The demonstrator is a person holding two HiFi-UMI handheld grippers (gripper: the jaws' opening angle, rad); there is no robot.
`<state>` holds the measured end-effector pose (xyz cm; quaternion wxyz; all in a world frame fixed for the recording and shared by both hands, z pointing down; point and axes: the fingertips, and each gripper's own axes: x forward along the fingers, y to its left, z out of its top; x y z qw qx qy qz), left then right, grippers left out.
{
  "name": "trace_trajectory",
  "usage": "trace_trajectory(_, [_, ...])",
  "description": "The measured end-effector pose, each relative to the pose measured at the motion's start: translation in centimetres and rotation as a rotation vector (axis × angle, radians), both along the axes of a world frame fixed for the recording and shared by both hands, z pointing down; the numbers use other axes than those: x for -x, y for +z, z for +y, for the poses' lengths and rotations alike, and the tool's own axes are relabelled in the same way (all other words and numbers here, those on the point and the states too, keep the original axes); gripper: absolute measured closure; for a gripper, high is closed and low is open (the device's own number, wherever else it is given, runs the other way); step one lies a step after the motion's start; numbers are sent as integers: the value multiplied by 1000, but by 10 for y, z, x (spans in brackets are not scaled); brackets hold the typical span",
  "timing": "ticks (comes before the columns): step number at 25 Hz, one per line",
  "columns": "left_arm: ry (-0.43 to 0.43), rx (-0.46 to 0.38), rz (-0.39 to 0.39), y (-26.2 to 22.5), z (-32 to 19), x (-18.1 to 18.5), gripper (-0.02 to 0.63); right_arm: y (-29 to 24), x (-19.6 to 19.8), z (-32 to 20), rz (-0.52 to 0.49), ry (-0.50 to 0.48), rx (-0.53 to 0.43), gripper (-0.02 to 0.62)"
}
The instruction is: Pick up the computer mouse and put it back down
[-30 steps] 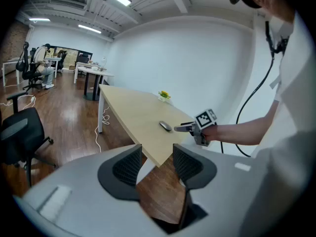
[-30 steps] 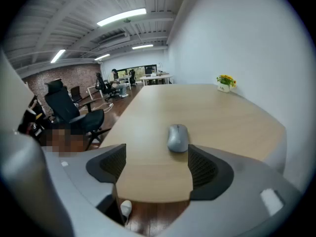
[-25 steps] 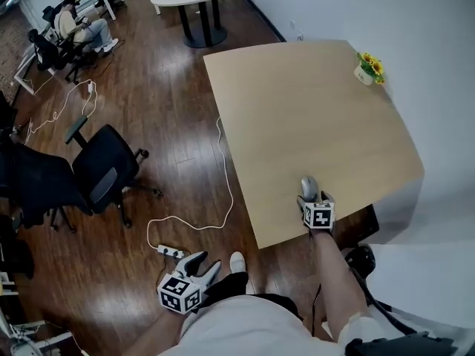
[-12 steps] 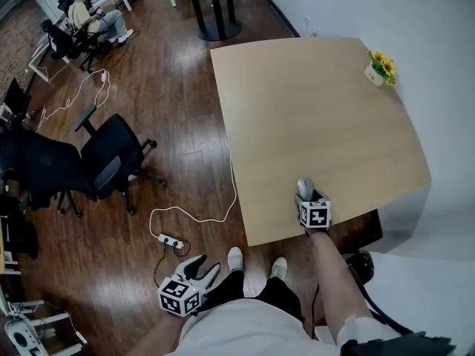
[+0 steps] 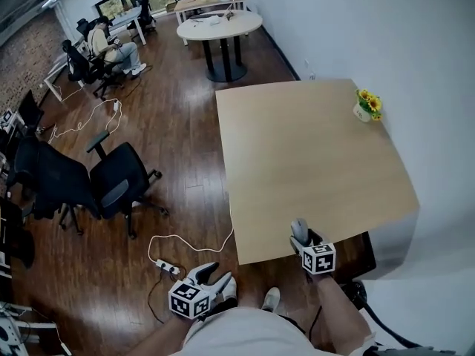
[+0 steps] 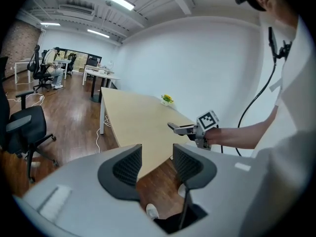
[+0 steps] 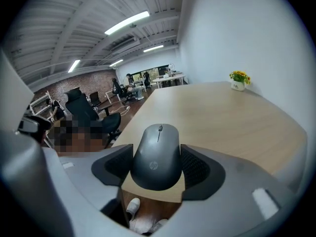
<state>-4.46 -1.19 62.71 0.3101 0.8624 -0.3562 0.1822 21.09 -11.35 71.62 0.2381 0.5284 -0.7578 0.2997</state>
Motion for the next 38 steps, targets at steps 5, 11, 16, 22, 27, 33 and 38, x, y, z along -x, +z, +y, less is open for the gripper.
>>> trace_trajectory(5, [31,-55,17,-14,-11,-13,428,-60,5,29,-53,-6,-83,293])
trace_trajectory(11, [57,-91,18,-23,-12,-12,428,-126,15,63,-81,-19,-177,293])
trace_trajectory(16, [88,-132,6,-29,-15,-18,431,-152,16,76,-80,-21,-225,293])
trace_trajectory(22, [103,-174,22,-39,-17,-29,437,-161,12,75,-67,-19,-249,293])
trace_trajectory(27, [94,-169,16,-37,-15,-25,422,-160,10,75,-65,-21,-250,293])
trace_trajectory(33, [79,-159,6,-35,-14,-19,422,-150,6,62,-55,-10,-244,293])
trace_trajectory(38, [35,-147,-7,-32,-11,-2,422,-99,-6,33,-34,28,-191,293])
